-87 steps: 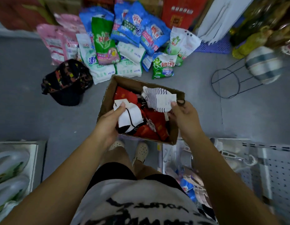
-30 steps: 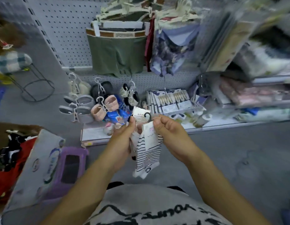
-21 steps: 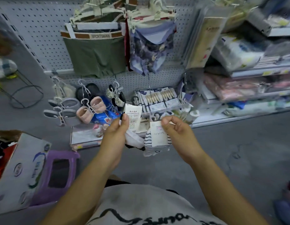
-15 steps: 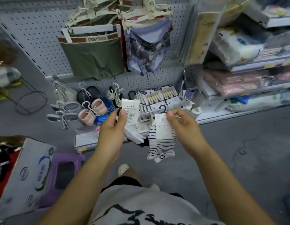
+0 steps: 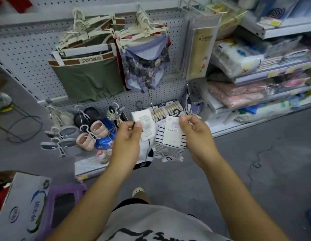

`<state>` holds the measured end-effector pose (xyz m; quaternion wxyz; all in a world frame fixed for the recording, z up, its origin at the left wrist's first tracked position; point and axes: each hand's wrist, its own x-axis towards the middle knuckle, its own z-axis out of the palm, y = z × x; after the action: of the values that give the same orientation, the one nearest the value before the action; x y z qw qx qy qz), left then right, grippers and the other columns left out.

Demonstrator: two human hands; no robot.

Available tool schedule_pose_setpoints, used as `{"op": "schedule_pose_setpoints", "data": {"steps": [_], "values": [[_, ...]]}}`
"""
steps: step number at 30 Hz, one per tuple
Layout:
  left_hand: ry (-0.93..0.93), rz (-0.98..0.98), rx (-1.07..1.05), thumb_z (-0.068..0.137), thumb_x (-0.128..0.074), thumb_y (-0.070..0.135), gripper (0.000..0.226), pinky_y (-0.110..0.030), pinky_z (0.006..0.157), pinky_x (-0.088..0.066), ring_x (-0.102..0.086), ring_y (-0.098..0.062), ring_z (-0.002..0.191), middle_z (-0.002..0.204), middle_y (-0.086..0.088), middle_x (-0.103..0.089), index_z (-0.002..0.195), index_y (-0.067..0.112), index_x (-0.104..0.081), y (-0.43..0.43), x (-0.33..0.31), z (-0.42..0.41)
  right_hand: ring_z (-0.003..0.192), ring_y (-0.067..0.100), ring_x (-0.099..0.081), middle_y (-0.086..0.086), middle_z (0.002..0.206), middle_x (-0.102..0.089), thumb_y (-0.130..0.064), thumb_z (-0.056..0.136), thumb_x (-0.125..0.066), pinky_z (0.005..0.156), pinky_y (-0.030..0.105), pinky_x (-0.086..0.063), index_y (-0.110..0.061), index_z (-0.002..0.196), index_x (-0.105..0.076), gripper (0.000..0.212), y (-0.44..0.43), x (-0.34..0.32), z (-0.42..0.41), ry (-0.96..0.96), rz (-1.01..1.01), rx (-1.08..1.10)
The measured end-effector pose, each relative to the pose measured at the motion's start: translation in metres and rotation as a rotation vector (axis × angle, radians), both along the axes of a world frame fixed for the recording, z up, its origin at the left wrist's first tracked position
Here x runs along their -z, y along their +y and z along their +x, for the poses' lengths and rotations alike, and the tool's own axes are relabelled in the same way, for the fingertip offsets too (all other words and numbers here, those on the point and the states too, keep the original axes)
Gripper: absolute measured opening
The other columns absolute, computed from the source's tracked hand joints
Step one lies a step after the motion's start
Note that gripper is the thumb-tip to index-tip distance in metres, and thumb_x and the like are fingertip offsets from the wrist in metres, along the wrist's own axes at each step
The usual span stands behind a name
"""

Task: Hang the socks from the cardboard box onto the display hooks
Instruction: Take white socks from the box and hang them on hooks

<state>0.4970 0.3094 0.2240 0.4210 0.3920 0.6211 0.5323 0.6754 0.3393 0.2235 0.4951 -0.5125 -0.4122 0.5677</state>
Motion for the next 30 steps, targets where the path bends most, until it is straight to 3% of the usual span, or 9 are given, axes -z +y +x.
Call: {"op": "schedule_pose_setpoints", "data": {"steps": [3,6,9,12,14,16,19,25,30], "values": [[-0.147,-0.075,0.155,0.097,-0.061,0.049,0.027,-0.028,0.078,-0.05,-0.064,-0.017,0.084,0.093,-0.001,-0.068,0.103,0.022,-0.063,-0.002,-0.003,0.012,0.077,0.026,-0.045,0.014,0.08,-0.056,-0.06,0.082,-0.069,0.069,0.042,-0.036,-0.025,0.089,-0.067,0.036,-0.001,0.001,-0.016,0.001,0.026,-0.045],[-0.445,-0.118,0.231,0.097,-0.054,0.053,0.051,-0.047,0.108,-0.047,-0.065,-0.022,0.123,0.129,-0.005,-0.07,0.132,0.017,-0.061,0.0,-0.004,0.008,0.083,0.027,-0.045,0.015,0.086,-0.056,-0.076,0.066,-0.072,0.071,0.044,-0.035,-0.023,0.091,-0.067,0.059,-0.003,0.003,-0.019,0.038,0.0,-0.058],[-0.298,-0.136,0.266,0.09,-0.06,0.06,0.042,-0.046,0.116,-0.038,-0.059,-0.014,0.129,0.129,0.007,-0.07,0.118,0.03,-0.068,0.001,-0.001,0.003,0.08,0.03,-0.053,0.019,0.083,-0.063,-0.059,0.08,-0.073,0.073,0.052,-0.045,-0.025,0.089,-0.07,0.035,-0.004,-0.003,-0.018,0.079,-0.043,-0.059],[-0.363,-0.104,0.23,0.084,-0.066,0.048,0.042,-0.038,0.101,-0.05,-0.069,-0.013,0.11,0.109,-0.001,-0.077,0.108,0.014,-0.063,0.001,-0.001,0.007,0.084,0.03,-0.067,0.015,0.088,-0.073,-0.031,0.098,-0.063,0.087,0.058,-0.053,-0.012,0.097,-0.067,0.019,-0.006,-0.005,-0.017,0.13,-0.08,-0.061],[-0.396,-0.058,0.221,0.078,-0.07,0.04,0.04,-0.032,0.079,-0.056,-0.073,-0.014,0.088,0.09,-0.001,-0.077,0.103,0.011,-0.058,0.001,-0.004,0.012,0.087,0.028,-0.069,0.016,0.092,-0.074,-0.027,0.099,-0.059,0.09,0.053,-0.055,-0.005,0.101,-0.063,0.023,-0.009,-0.008,-0.016,0.192,-0.101,-0.082],[-0.356,-0.015,0.19,0.072,-0.074,0.034,0.046,-0.024,0.067,-0.057,-0.073,-0.012,0.08,0.085,0.002,-0.076,0.105,0.01,-0.055,0.0,-0.007,0.014,0.085,0.028,-0.07,0.018,0.092,-0.073,-0.026,0.1,-0.058,0.084,0.046,-0.058,-0.002,0.106,-0.061,0.026,-0.011,-0.01,-0.014,0.235,-0.117,-0.1],[-0.249,-0.017,0.084,0.066,-0.082,0.03,0.057,-0.019,0.069,-0.057,-0.075,-0.009,0.09,0.101,0.004,-0.077,0.114,0.016,-0.055,0.0,-0.006,0.008,0.079,0.025,-0.071,0.017,0.092,-0.073,-0.026,0.101,-0.057,0.074,0.041,-0.061,-0.005,0.103,-0.061,0.022,-0.013,-0.009,-0.009,0.253,-0.141,-0.104],[-0.065,-0.05,-0.007,0.091,-0.074,0.029,0.007,-0.03,0.071,-0.055,-0.074,-0.014,0.086,0.086,0.01,-0.079,0.095,0.025,-0.071,0.004,-0.009,-0.019,0.092,0.03,-0.071,0.017,0.101,-0.074,-0.031,0.103,-0.054,0.084,0.05,-0.058,-0.004,0.11,-0.065,0.03,-0.003,-0.015,0.007,0.15,-0.113,-0.04],[-0.01,-0.01,-0.023,0.101,-0.06,0.039,0.018,-0.052,0.091,-0.055,-0.071,-0.03,0.098,0.098,-0.003,-0.078,0.091,0.032,-0.074,0.019,-0.031,-0.036,0.101,0.037,-0.069,0.025,0.112,-0.071,-0.031,0.103,-0.053,0.097,0.06,-0.052,-0.005,0.103,-0.069,0.03,0.022,-0.045,0.003,0.034,0.0,-0.079]]}}
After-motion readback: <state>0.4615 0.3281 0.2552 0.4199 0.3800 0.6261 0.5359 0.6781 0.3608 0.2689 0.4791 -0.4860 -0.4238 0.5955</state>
